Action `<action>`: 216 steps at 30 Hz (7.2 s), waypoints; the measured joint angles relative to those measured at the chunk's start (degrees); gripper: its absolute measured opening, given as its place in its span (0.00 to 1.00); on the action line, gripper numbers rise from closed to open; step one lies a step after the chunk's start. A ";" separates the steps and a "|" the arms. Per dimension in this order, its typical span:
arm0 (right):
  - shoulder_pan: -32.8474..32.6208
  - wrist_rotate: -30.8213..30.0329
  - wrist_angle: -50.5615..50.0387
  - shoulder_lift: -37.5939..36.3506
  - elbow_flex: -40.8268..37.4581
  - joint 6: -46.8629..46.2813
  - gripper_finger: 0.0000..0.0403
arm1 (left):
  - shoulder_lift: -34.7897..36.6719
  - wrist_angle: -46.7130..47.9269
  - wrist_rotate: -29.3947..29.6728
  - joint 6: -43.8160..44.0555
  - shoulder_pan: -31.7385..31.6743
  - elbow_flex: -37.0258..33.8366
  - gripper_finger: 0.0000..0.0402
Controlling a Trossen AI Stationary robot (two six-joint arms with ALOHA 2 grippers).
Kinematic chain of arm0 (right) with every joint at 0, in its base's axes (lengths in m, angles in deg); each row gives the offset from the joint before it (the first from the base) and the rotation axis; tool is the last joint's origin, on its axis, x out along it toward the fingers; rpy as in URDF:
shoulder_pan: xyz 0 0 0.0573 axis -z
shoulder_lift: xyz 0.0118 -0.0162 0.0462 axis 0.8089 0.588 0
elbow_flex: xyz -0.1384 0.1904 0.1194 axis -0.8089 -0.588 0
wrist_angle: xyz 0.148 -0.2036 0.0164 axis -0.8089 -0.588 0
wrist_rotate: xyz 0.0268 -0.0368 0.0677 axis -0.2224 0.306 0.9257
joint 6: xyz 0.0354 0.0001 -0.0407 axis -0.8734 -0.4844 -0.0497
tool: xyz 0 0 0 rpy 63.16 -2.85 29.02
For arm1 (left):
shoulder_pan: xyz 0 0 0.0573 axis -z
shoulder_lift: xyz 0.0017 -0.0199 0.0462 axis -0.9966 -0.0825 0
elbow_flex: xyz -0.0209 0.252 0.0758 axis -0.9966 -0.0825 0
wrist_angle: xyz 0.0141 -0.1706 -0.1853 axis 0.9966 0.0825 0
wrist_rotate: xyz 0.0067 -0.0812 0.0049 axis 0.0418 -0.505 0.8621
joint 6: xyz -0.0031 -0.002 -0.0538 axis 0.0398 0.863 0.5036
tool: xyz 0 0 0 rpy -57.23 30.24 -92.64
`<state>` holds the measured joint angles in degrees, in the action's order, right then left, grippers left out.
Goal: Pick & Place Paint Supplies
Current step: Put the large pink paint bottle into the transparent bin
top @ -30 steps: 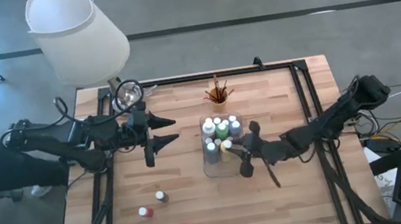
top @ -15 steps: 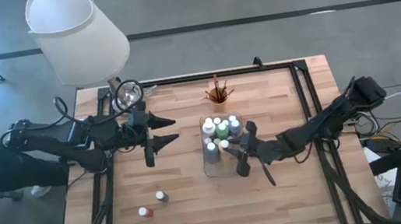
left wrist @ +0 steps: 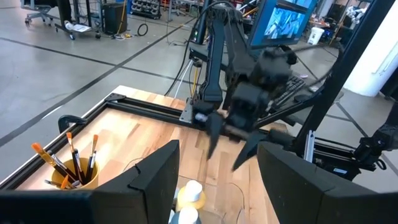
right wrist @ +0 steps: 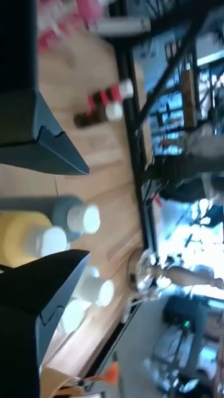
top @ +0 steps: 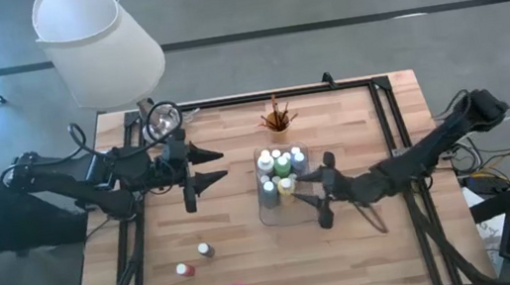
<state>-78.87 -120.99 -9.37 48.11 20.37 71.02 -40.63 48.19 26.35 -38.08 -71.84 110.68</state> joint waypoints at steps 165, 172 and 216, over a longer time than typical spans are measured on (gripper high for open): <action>-10.72 3.93 -18.00 -11.12 -1.29 -5.12 0.34 | -45.67 -21.56 22.56 29.02 37.87 -12.85 0.87; -10.73 3.93 -17.98 -11.12 -1.29 -5.11 0.39 | -45.67 -24.77 22.03 24.04 36.94 -12.83 0.76; -10.76 14.93 -13.27 13.31 20.71 1.43 0.59 | -45.66 -19.68 7.01 6.64 21.52 2.54 0.49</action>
<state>-89.62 -106.06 -22.63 61.42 41.09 72.45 -86.29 28.51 33.36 -31.44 -50.32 113.22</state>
